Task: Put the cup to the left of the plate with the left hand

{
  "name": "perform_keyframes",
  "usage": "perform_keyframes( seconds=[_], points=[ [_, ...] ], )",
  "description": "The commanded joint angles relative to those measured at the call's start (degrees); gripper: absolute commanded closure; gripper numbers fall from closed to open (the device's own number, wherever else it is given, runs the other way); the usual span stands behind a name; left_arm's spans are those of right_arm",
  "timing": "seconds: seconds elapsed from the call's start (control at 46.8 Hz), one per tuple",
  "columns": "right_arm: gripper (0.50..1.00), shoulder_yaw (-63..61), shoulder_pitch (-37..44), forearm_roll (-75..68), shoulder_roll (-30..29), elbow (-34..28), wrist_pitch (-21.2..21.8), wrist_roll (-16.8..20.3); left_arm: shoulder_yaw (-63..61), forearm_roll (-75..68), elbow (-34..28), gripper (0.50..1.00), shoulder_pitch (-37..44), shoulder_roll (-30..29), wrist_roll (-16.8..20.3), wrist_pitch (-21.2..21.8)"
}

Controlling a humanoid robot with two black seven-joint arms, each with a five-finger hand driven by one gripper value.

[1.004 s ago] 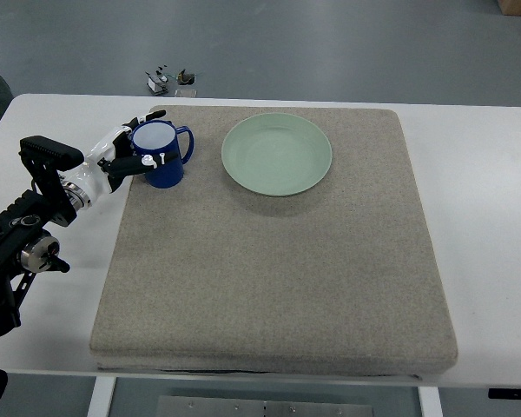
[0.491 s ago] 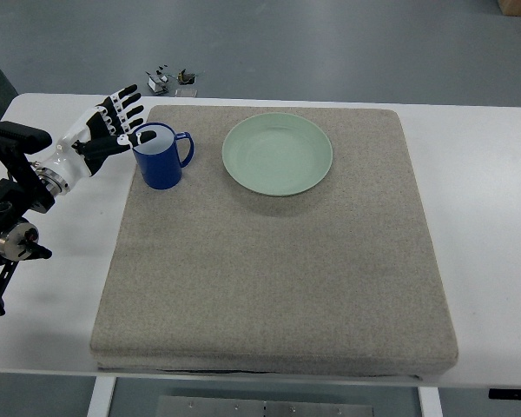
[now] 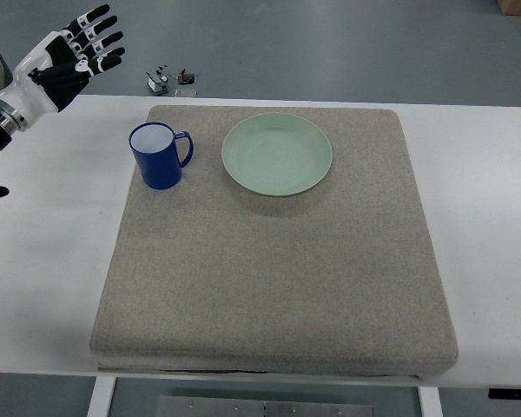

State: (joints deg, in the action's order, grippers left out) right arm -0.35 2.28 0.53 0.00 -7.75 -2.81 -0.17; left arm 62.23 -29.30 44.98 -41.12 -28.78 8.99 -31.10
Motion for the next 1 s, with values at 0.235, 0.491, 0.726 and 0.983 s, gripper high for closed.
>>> perform_keyframes(
  seconds=[0.235,0.491,0.726,0.983],
  points=[
    [0.566,0.0,0.0,0.0,0.0,0.0,0.0,0.0,0.0,17.1,-5.3,0.501,-3.5,1.4,-13.8,-2.3],
    [0.566,0.0,0.0,0.0,0.0,0.0,0.0,0.0,0.1,25.4,-8.9,0.501,-5.3,6.7,-21.5,-2.7],
    [0.566,0.0,0.0,0.0,0.0,0.0,0.0,0.0,0.3,25.4,-9.2,0.501,-5.4,7.7,-21.5,-2.4],
    [0.566,0.0,-0.1,-0.1,0.0,0.0,0.2,0.0,0.5,25.4,-9.2,0.501,-5.5,7.5,-21.4,-2.3]
  ],
)
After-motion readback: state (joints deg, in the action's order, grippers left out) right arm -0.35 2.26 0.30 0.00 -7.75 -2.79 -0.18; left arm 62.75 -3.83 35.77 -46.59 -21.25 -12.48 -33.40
